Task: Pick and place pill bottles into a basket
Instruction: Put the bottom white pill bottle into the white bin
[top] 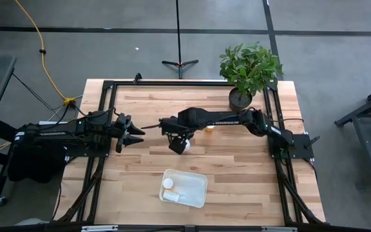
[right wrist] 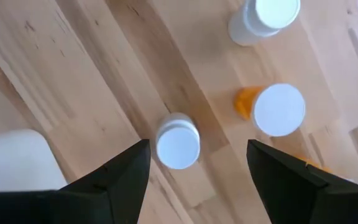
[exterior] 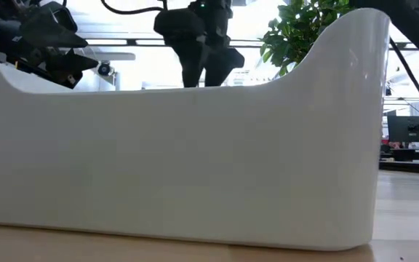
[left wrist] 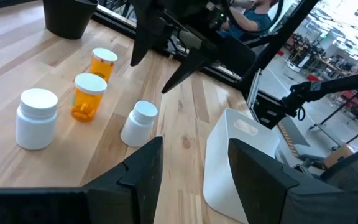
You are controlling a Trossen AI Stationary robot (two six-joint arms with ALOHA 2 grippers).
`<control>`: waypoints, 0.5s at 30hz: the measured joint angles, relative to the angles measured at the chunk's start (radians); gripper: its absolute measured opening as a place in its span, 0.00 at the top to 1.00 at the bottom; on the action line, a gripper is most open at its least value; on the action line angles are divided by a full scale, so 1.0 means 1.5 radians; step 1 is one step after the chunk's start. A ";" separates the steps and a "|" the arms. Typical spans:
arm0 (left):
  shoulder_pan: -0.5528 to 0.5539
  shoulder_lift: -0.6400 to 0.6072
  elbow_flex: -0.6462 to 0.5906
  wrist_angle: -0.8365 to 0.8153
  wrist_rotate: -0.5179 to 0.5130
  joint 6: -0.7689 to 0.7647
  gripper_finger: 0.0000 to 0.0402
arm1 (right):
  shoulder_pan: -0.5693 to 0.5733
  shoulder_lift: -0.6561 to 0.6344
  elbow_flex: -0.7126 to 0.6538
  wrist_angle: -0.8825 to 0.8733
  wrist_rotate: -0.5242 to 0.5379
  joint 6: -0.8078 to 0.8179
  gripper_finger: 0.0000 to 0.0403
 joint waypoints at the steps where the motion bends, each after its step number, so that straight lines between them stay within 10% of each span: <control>1: 0.000 0.000 0.000 0.000 0.000 0.000 0.46 | -0.002 0.000 0.000 0.001 -0.001 -0.006 0.36; 15: 0.000 0.000 0.000 0.000 0.000 -0.005 0.46 | -0.011 0.002 -0.026 0.006 -0.027 0.014 0.36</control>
